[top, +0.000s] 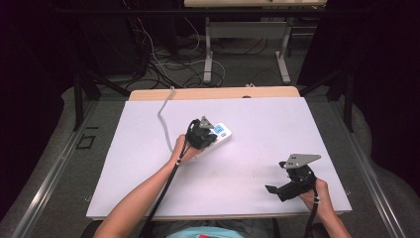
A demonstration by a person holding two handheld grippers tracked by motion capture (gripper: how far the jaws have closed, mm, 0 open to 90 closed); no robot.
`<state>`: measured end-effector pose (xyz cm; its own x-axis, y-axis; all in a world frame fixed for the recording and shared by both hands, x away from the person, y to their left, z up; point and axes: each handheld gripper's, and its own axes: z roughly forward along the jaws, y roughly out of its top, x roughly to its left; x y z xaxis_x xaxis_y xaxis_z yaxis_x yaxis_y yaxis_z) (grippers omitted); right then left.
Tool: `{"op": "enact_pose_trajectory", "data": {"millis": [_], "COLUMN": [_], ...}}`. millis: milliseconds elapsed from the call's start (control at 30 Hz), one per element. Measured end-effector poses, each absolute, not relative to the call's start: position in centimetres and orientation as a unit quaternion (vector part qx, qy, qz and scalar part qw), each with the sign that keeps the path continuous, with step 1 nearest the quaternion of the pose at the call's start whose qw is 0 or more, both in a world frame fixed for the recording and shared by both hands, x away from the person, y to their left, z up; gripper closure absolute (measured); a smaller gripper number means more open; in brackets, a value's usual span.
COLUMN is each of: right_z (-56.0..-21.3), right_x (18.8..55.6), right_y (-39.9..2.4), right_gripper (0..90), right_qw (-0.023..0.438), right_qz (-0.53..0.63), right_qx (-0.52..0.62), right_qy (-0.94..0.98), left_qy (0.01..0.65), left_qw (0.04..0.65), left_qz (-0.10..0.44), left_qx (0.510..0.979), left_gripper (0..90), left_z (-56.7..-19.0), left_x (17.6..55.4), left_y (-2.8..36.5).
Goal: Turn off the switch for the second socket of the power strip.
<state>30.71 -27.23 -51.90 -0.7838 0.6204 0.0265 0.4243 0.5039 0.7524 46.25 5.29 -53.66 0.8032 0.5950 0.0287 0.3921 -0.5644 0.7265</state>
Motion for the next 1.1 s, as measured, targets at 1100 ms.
{"op": "enact_pose_trajectory", "data": {"millis": [1100], "right_z": [-51.91], "right_x": [30.62], "right_y": [-27.1], "right_gripper": [0.3], "right_qw": [0.125], "right_qz": [0.393], "right_qx": [0.307], "right_qy": [0.858], "left_qy": [0.294], "left_qw": [0.374], "left_qz": [0.137], "left_qx": [0.869], "left_gripper": [90.0], "left_z": [-53.24], "left_x": [46.1], "left_y": [5.06]}}
